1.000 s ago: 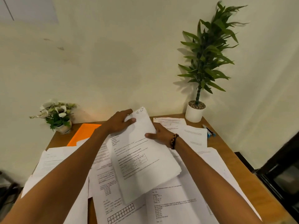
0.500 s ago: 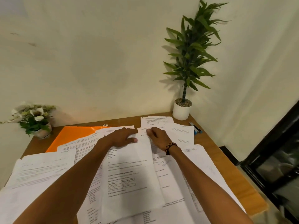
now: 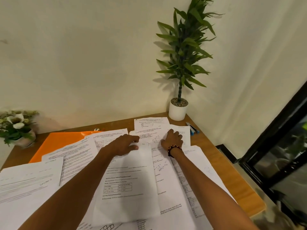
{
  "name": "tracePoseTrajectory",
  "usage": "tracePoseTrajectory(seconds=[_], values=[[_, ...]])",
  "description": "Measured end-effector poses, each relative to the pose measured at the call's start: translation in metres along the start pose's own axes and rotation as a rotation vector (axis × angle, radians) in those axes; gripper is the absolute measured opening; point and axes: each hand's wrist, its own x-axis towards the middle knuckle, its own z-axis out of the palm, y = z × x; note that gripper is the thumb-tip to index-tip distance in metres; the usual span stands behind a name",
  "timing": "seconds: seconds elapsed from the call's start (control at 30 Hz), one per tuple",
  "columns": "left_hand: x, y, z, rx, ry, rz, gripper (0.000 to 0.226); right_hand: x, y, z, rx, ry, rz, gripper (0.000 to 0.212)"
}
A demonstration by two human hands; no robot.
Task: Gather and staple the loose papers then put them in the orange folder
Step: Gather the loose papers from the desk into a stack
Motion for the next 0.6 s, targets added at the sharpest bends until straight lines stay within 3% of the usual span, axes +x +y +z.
tracePoseTrajectory(seconds=[0.13, 0.33, 0.43, 0.53, 0.6], values=[[-0.003, -0.008, 0.007, -0.011, 0.027, -0.001, 0.042, 0.019, -0.005, -0.005, 0.202, -0.087, 0.146, 0.091], [-0.006, -0.014, 0.011, -0.03, 0.073, 0.077, 0.035, 0.03, -0.003, -0.004, 0.495, 0.025, 0.171, 0.053], [-0.007, -0.018, 0.016, -0.018, 0.082, 0.077, 0.039, 0.027, -0.009, -0.01, 0.57, 0.17, 0.136, 0.038], [-0.008, -0.021, 0.019, -0.034, 0.116, 0.094, 0.042, 0.028, -0.02, -0.035, 0.524, 0.432, 0.025, 0.014], [-0.009, -0.02, 0.019, -0.052, 0.163, 0.105, 0.047, 0.028, -0.028, -0.054, 0.496, 0.577, -0.052, 0.015]])
